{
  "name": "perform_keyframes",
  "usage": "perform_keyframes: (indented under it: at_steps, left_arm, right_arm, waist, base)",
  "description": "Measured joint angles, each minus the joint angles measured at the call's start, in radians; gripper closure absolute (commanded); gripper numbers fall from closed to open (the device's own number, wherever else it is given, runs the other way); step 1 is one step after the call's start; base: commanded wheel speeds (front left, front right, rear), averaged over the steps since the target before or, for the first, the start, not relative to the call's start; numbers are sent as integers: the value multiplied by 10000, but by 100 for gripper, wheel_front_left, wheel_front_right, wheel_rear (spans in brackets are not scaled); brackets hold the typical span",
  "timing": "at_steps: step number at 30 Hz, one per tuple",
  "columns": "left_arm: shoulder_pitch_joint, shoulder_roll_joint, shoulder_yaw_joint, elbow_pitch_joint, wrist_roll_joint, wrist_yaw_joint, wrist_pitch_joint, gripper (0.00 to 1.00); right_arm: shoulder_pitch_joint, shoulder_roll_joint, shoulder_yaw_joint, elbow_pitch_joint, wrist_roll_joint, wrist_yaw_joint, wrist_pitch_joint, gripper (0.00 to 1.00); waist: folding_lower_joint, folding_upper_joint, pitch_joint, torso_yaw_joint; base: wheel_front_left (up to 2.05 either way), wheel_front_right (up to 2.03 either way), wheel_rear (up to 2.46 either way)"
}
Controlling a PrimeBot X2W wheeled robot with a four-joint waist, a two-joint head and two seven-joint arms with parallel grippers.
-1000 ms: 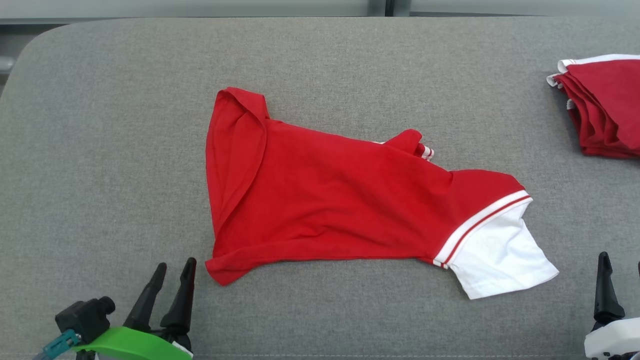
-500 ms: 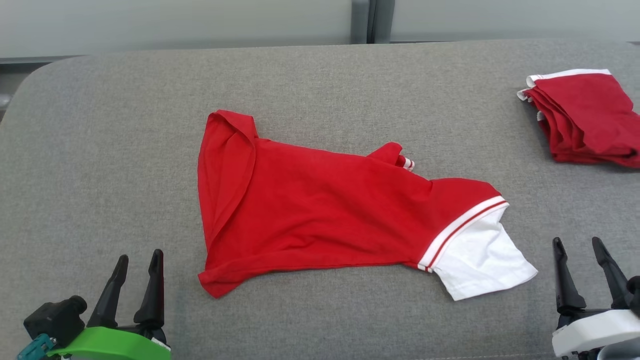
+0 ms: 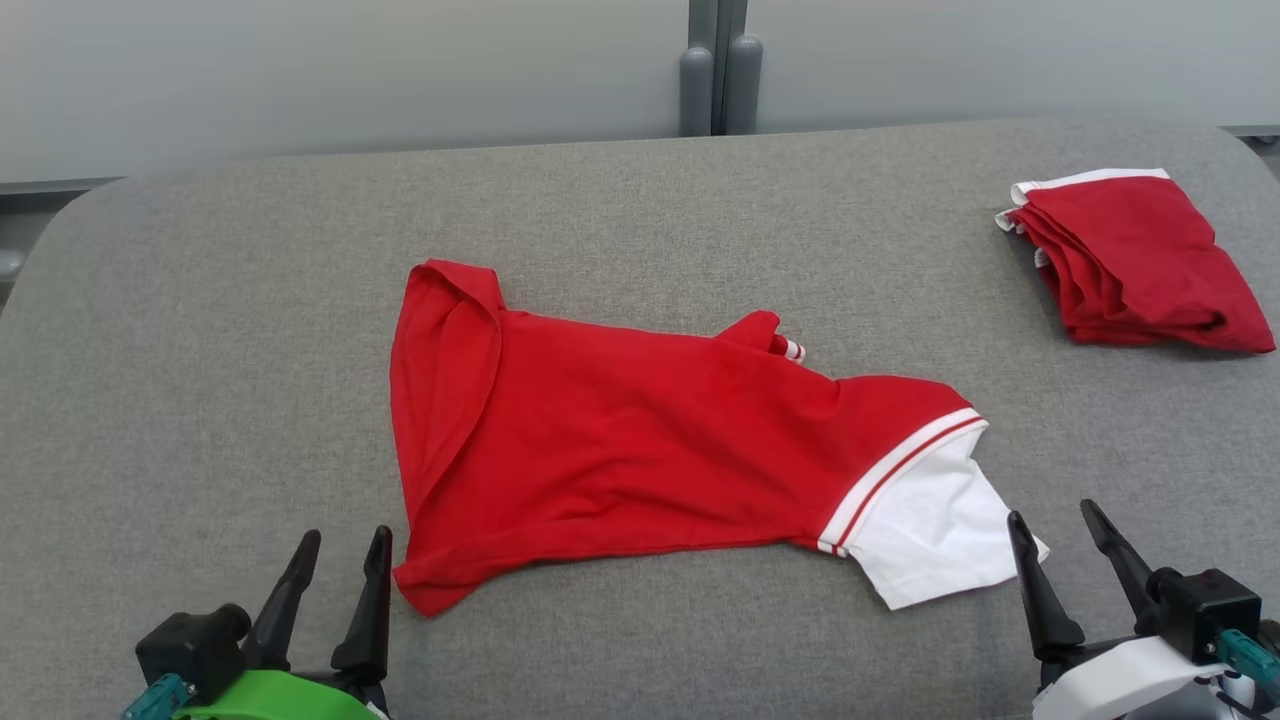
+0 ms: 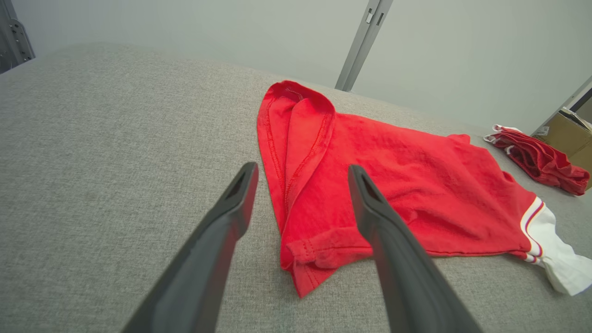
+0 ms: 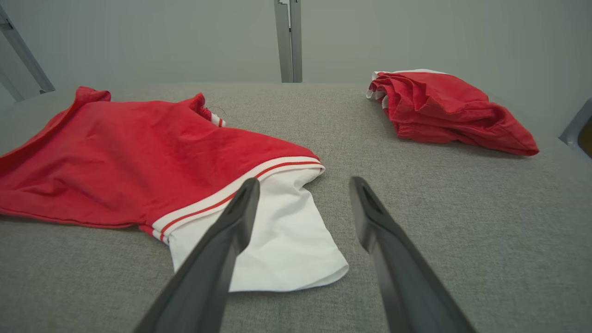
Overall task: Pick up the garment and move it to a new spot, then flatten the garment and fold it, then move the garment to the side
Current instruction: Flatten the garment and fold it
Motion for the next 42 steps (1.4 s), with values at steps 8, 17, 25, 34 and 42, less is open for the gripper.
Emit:
perform_keyframes:
  at_steps: [8,17,25,34,42]
  left_arm:
    - [12,-88,-514,360,247,-19,0,0]
    - [15,-224,-516,399,337,-23,0,0]
    - [16,-374,-474,499,347,-29,0,0]
    - [15,-410,-790,802,318,-278,46,0]
    - [-19,-454,-825,917,318,-293,44,0]
  right_arm:
    - [-193,242,288,347,-161,50,-2,0]
    - [-330,255,389,546,-274,52,0,0]
    - [-439,295,433,702,-343,59,-2,0]
    - [-478,221,165,1666,-309,-56,341,0]
    - [-723,370,-6,2635,146,-115,694,0]
  waist:
    - [0,0,-375,46]
    - [1,0,-542,77]
    - [0,0,-523,53]
    - [0,0,-395,-16]
    - [1,0,-206,-120]
  base:
    - [0,0,0]
    - [0,0,0]
    - [0,0,0]
    - [0,0,0]
    - [0,0,0]
